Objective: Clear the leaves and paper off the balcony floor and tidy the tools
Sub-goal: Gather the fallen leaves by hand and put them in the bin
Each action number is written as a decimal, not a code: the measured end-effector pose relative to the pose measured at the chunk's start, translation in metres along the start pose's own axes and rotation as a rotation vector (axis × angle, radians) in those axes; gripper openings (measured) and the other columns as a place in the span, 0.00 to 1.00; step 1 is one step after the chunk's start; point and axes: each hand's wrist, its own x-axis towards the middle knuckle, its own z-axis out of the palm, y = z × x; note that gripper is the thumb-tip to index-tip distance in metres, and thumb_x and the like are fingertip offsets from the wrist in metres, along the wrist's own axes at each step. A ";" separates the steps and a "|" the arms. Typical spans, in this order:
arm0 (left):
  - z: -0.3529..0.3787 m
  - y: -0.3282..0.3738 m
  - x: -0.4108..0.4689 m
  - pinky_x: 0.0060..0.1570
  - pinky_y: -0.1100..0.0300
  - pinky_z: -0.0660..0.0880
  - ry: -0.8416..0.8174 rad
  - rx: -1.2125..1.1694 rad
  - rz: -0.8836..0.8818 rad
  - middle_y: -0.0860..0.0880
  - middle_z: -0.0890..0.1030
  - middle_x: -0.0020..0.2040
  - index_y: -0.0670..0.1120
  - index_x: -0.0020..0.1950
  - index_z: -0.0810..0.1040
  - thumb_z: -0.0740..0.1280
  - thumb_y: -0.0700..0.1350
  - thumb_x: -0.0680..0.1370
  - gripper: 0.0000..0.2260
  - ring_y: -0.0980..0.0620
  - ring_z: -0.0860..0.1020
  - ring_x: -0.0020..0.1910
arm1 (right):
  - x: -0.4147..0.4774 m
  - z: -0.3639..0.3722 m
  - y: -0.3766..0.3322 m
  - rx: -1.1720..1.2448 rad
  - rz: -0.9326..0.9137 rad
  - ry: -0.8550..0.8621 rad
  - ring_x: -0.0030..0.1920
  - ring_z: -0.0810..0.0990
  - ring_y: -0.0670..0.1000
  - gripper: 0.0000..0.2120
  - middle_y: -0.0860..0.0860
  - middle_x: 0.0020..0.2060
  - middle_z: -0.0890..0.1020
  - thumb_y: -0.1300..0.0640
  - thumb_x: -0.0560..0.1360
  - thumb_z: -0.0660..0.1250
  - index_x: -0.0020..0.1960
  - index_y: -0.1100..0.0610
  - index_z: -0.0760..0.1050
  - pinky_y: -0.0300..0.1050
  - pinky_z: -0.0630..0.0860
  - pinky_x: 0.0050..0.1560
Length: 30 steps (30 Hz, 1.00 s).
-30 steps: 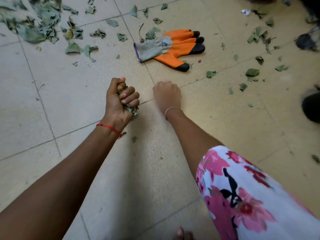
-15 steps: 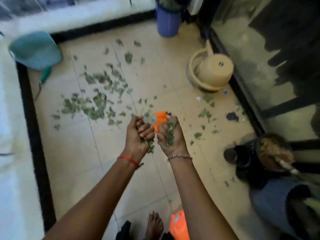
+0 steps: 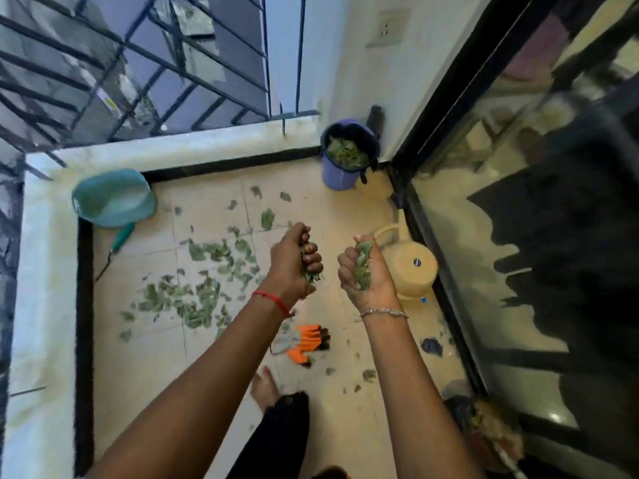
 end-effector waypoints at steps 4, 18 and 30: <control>0.033 0.029 0.079 0.17 0.72 0.53 0.042 0.019 -0.037 0.53 0.60 0.18 0.48 0.32 0.60 0.56 0.42 0.79 0.15 0.58 0.55 0.15 | 0.077 0.021 -0.026 -0.001 -0.009 0.003 0.14 0.56 0.43 0.08 0.47 0.16 0.58 0.60 0.64 0.59 0.34 0.54 0.58 0.34 0.53 0.09; 0.132 0.074 0.456 0.17 0.73 0.52 0.241 0.072 -0.056 0.54 0.61 0.18 0.47 0.31 0.62 0.57 0.41 0.78 0.15 0.58 0.55 0.15 | 0.480 0.006 -0.132 -0.161 0.157 0.249 0.13 0.56 0.44 0.18 0.46 0.15 0.59 0.59 0.80 0.52 0.31 0.54 0.58 0.34 0.51 0.11; 0.183 0.080 0.676 0.38 0.59 0.74 0.377 0.223 0.049 0.47 0.79 0.33 0.45 0.37 0.78 0.61 0.51 0.78 0.14 0.51 0.76 0.33 | 0.701 -0.019 -0.193 -0.906 -0.397 0.552 0.41 0.78 0.51 0.12 0.59 0.42 0.81 0.61 0.75 0.66 0.49 0.72 0.79 0.39 0.73 0.38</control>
